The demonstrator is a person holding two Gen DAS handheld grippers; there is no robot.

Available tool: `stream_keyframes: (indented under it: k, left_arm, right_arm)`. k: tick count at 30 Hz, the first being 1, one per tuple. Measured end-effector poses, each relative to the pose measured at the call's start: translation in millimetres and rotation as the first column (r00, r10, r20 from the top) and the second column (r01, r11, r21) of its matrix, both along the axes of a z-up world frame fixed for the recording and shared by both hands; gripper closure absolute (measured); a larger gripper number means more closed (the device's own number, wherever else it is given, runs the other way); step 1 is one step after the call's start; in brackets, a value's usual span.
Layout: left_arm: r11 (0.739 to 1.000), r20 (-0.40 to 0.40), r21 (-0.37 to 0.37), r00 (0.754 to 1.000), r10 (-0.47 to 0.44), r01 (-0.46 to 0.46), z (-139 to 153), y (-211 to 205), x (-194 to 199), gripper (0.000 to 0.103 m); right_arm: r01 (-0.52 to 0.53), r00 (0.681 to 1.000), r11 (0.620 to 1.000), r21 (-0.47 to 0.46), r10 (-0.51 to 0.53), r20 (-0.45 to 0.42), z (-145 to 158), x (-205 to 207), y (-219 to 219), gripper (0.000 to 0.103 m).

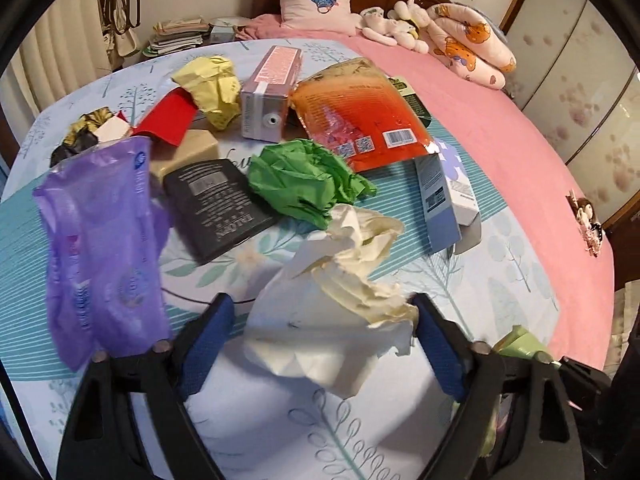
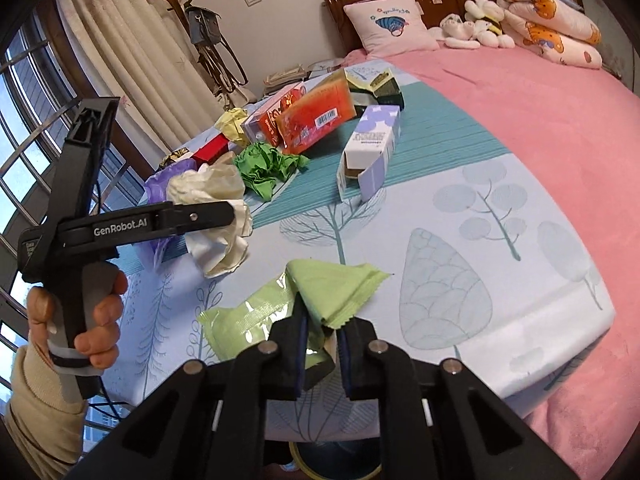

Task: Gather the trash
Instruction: 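Carry both items down over the bin and open both tools to drop them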

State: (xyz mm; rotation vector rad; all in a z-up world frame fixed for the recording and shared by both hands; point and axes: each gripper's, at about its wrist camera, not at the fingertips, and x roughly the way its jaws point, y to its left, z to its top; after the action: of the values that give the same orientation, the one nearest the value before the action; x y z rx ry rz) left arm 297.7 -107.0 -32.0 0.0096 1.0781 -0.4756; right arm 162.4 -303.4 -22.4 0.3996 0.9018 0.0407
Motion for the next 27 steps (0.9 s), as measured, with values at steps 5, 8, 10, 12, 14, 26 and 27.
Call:
stream_keyframes:
  k: [5,8,10,12,14,26,27]
  left_arm:
    - [0.998,0.046,0.056,0.999,-0.006,0.004,2,-7,-7,0.033]
    - [0.997,0.079,0.079,0.997,-0.002,-0.004,9,-6,-20,0.039]
    - [0.996,0.093,0.084,0.996,0.004,-0.011,16,-7,-30,0.04]
    - [0.997,0.1,0.077,0.995,0.004,-0.012,22,-4,-39,0.04]
    - [0.998,0.118,0.067,0.993,0.001,-0.009,33,2,-57,0.041]
    - [0.993,0.101,0.062,0.989,-0.105,0.099,51,52,-204,0.04]
    - [0.993,0.089,0.063,0.99,-0.109,0.103,47,54,-213,0.04]
  right_arm:
    - [-0.008,1.0,1.0,0.013,0.008,0.001,-1,-1,0,0.09]
    - [-0.009,1.0,1.0,0.014,0.009,0.009,2,-6,0,0.09]
    - [-0.011,1.0,1.0,0.011,0.01,0.015,5,-10,0,0.09]
    - [-0.014,1.0,1.0,0.009,0.014,0.024,12,-16,2,0.09]
    - [-0.02,0.999,1.0,0.0,0.02,0.042,21,-25,4,0.09]
    - [-0.167,0.985,0.983,-0.079,0.17,0.027,38,-106,47,0.09]
    - [-0.182,0.983,0.979,-0.085,0.184,0.011,32,-112,52,0.09]
